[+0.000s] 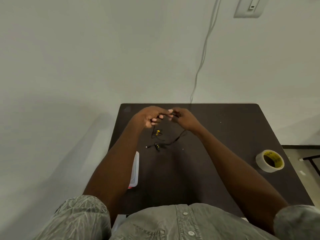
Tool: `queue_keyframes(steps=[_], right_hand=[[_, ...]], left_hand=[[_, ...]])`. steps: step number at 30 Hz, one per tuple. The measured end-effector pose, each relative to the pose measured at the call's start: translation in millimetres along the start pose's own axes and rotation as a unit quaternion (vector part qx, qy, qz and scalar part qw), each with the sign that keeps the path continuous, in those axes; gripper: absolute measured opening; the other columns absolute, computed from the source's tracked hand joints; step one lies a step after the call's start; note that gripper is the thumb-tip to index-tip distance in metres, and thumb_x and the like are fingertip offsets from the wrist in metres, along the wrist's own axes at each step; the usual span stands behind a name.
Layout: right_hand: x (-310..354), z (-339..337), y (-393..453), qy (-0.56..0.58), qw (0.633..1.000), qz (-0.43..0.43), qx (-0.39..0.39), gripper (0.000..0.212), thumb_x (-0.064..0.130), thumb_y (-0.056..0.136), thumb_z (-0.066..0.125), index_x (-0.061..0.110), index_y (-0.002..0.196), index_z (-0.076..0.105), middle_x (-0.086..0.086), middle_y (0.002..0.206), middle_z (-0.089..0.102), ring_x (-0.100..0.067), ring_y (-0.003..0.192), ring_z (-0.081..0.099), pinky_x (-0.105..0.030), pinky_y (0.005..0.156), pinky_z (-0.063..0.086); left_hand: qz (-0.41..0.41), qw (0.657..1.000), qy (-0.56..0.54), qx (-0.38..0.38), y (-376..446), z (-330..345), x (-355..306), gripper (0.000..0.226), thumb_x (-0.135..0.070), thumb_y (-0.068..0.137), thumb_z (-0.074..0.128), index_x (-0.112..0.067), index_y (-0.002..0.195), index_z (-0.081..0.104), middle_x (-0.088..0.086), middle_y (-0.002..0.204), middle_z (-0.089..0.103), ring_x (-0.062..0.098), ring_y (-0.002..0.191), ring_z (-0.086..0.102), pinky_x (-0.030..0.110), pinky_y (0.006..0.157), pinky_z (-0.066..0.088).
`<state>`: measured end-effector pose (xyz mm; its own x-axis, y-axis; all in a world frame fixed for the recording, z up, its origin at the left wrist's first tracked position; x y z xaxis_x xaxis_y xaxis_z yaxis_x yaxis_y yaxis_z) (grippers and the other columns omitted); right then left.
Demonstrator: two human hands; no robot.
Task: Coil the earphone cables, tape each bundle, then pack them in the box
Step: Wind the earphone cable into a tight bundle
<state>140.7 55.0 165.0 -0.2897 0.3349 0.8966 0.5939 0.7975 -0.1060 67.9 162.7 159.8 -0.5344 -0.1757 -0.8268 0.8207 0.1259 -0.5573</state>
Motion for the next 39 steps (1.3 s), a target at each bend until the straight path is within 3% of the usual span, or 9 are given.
queue_keyframes(steps=[4, 11, 14, 17, 20, 23, 27, 32, 39], right_hand=[[-10.5, -24.3, 5.3, 0.116, 0.988, 0.090, -0.043, 0.018, 0.005, 0.095, 0.048, 0.011, 0.086, 0.062, -0.006, 0.066, 0.054, -0.014, 0.046, 0.042, -0.022, 0.042, 0.038], [-21.1, -97.4, 4.8, 0.155, 0.934, 0.173, -0.273, 0.028, 0.001, 0.092, 0.036, 0.004, 0.081, 0.063, -0.004, 0.063, 0.047, -0.014, 0.048, 0.033, -0.026, 0.045, 0.023], [-14.5, -95.7, 11.0, -0.071, 0.961, 0.178, -0.201, 0.021, 0.009, 0.089, 0.050, 0.002, 0.108, 0.058, -0.010, 0.093, 0.054, -0.025, 0.082, 0.054, -0.029, 0.061, 0.042], [12.7, -53.9, 15.8, -0.278, 0.959, 0.057, -0.022, 0.064, 0.015, 0.082, 0.069, 0.021, 0.141, 0.045, -0.006, 0.137, 0.047, -0.025, 0.131, 0.039, -0.036, 0.105, 0.034], [37.5, -7.9, 9.6, -0.097, 0.990, -0.031, 0.099, 0.053, 0.000, 0.080, 0.071, 0.011, 0.130, 0.057, -0.003, 0.128, 0.060, -0.006, 0.116, 0.052, -0.020, 0.097, 0.039], [37.3, -3.7, 5.4, -0.031, 0.996, -0.034, 0.082, 0.009, 0.003, 0.090, 0.061, 0.003, 0.096, 0.069, -0.008, 0.078, 0.068, -0.003, 0.067, 0.061, -0.019, 0.071, 0.049], [20.1, -39.0, 4.4, 0.032, 0.999, 0.025, -0.033, 0.014, 0.014, 0.093, 0.058, 0.009, 0.086, 0.069, -0.003, 0.063, 0.054, -0.013, 0.052, 0.044, -0.025, 0.051, 0.038], [13.2, -85.1, 7.4, 0.188, 0.964, 0.040, -0.183, 0.017, 0.008, 0.091, 0.051, 0.009, 0.087, 0.068, -0.001, 0.060, 0.039, -0.012, 0.048, 0.025, -0.026, 0.045, 0.021], [-8.1, -106.5, -0.5, 0.257, 0.913, 0.099, -0.301, 0.019, 0.013, 0.098, 0.046, 0.011, 0.092, 0.064, 0.001, 0.060, 0.044, -0.009, 0.043, 0.030, -0.023, 0.041, 0.024]], left_hand=[[0.049, 0.998, 0.024, 0.020, -24.8, -9.6, -17.9, 0.028, -0.032, 0.094, 0.058, -0.006, 0.090, 0.066, -0.007, 0.048, 0.032, 0.003, 0.032, 0.021, 0.022, 0.037, 0.014], [0.084, 0.994, 0.022, 0.061, -51.5, -33.2, -10.1, 0.013, -0.017, 0.090, 0.060, -0.004, 0.088, 0.063, 0.008, 0.069, 0.068, 0.020, 0.071, 0.067, 0.025, 0.065, 0.053], [0.078, 0.995, 0.014, 0.060, -50.7, -33.3, -8.0, 0.011, -0.009, 0.096, 0.053, -0.003, 0.096, 0.062, 0.015, 0.092, 0.073, 0.024, 0.085, 0.071, 0.028, 0.074, 0.058], [0.079, 0.996, 0.019, 0.034, -44.1, -28.3, -9.6, 0.013, -0.012, 0.095, 0.057, -0.005, 0.101, 0.065, 0.015, 0.104, 0.072, 0.024, 0.096, 0.070, 0.036, 0.089, 0.053], [0.091, 0.994, 0.057, 0.033, -39.4, -15.9, -12.4, 0.019, -0.015, 0.094, 0.059, -0.002, 0.106, 0.066, 0.014, 0.106, 0.073, 0.020, 0.102, 0.069, 0.028, 0.087, 0.051], [0.125, 0.991, 0.037, 0.009, -38.4, -11.8, -16.6, 0.022, -0.015, 0.093, 0.060, 0.003, 0.102, 0.068, 0.013, 0.091, 0.075, 0.019, 0.093, 0.070, 0.022, 0.080, 0.052], [0.140, 0.980, 0.108, -0.091, -40.1, -34.1, -18.9, 0.024, -0.022, 0.084, 0.073, 0.000, 0.090, 0.070, 0.005, 0.069, 0.069, 0.010, 0.065, 0.062, 0.018, 0.061, 0.046], [0.077, 0.951, 0.273, -0.121, -33.3, -48.2, -7.7, 0.017, -0.027, 0.079, 0.077, -0.012, 0.088, 0.073, 0.000, 0.076, 0.070, 0.006, 0.068, 0.059, 0.022, 0.066, 0.043], [0.079, 0.985, 0.134, -0.075, -32.1, -47.7, 3.4, 0.023, -0.015, 0.086, 0.071, -0.001, 0.104, 0.067, 0.008, 0.079, 0.068, 0.012, 0.054, 0.057, 0.021, 0.049, 0.043]])
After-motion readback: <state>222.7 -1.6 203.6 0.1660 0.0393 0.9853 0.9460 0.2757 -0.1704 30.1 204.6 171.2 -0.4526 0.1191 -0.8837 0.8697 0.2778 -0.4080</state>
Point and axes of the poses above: each hand's wrist, its own y-axis towards the middle knuckle, its own z-axis out of the palm, x = y × z, the point moved 7 cm from there along y, towards the middle knuckle
